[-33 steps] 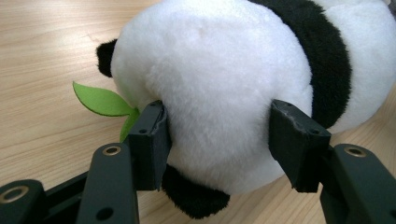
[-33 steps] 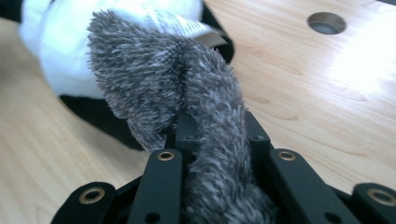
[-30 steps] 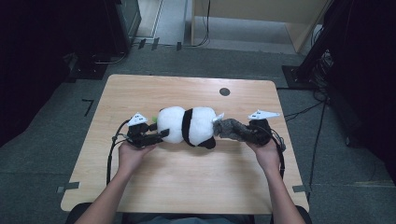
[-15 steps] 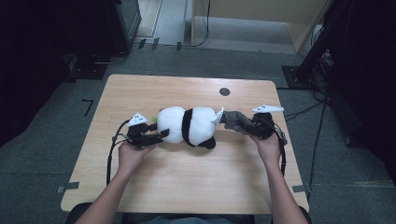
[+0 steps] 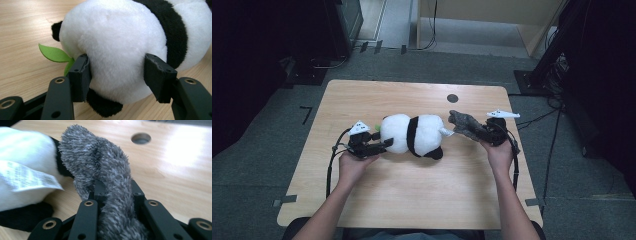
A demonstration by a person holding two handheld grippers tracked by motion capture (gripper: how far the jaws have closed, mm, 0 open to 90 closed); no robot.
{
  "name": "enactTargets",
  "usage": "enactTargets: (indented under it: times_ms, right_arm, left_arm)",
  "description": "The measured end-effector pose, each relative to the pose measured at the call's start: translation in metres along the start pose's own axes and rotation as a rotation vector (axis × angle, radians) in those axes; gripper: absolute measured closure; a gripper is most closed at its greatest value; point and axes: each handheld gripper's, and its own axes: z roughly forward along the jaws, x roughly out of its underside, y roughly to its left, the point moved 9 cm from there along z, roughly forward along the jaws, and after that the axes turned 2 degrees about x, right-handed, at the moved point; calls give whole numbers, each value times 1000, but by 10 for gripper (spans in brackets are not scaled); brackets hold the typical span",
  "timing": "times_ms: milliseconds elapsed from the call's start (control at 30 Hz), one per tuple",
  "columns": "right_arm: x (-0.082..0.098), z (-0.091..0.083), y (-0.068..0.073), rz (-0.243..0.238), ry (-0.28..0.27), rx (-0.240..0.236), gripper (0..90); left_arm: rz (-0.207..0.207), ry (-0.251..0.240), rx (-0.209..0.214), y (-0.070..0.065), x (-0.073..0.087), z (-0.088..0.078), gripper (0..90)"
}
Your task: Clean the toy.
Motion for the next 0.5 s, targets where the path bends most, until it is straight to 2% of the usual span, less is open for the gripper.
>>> enactTargets:
  times_ms: [67,133,167,300,500]
  right_arm:
    - [-4,-1,8,-32,-12,9,751]
    - [-5,-1,10,-56,-14,31,750]
    - [-5,0,11,-51,-9,31,751]
    - [-12,-1,23,-13,-52,-30,751]
    - [-18,10,51,-57,-48,-61,752]
  left_arm:
    - [1,1,0,0,0,0,415]
    - [2,2,0,0,0,0,414]
    - [2,4,0,0,0,0,414]
    - [-2,2,6,0,0,0,415]
    - [-8,8,11,-1,0,0,416]
